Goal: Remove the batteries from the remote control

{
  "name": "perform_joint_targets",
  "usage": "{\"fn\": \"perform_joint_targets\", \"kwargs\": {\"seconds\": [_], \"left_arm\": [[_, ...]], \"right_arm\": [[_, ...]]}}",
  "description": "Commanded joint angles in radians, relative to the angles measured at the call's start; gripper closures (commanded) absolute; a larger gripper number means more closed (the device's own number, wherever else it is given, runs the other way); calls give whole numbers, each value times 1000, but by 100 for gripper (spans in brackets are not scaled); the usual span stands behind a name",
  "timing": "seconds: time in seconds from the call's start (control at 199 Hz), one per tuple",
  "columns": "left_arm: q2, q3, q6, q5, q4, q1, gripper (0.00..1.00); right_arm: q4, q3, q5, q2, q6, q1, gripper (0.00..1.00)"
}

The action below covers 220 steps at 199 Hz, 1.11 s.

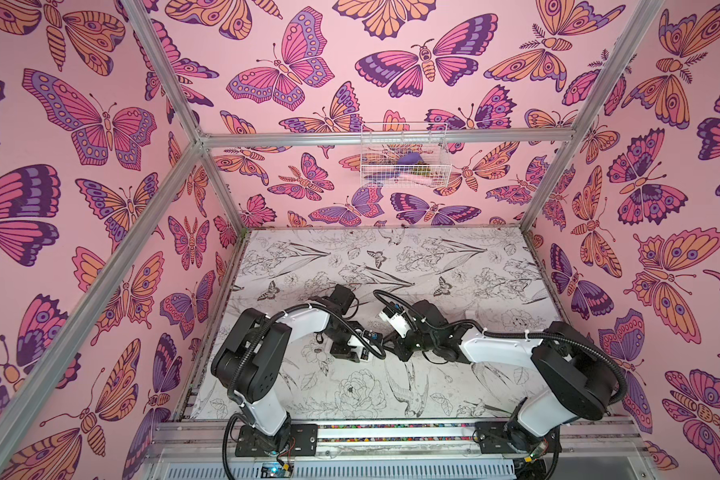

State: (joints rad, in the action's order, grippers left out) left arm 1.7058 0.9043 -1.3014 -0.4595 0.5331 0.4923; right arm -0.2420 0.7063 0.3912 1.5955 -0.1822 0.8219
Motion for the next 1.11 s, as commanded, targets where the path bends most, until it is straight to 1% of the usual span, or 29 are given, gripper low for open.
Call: {"fn": "perform_joint_targets", "kwargs": {"seconds": [0.0,0.302,0.332,0.548,0.785,0.971,1.102], "left_arm": [[29,-22,-12,18,19,17,54],[34,-22,-15,26,18,17,54],[34,-22,-16,26,18,17,54],[31,-24,-15,27,19,17,55],[17,-19,6,33,8,17,57],[-13,-12,27,60,-36,16,59],[-20,16,50,92,-68,14,59]], "right_arm": [[62,7,132,16,-12,12,100],[32,1,186,-16,-40,-12,100],[36,1,186,-46,-39,-12,100],[37,-10,157,-86,-36,-25,100],[53,-32,33,-128,-38,-49,100],[6,-91,-53,-205,-92,-92,100],[15,-120,-98,-261,-107,-116,100]]}}
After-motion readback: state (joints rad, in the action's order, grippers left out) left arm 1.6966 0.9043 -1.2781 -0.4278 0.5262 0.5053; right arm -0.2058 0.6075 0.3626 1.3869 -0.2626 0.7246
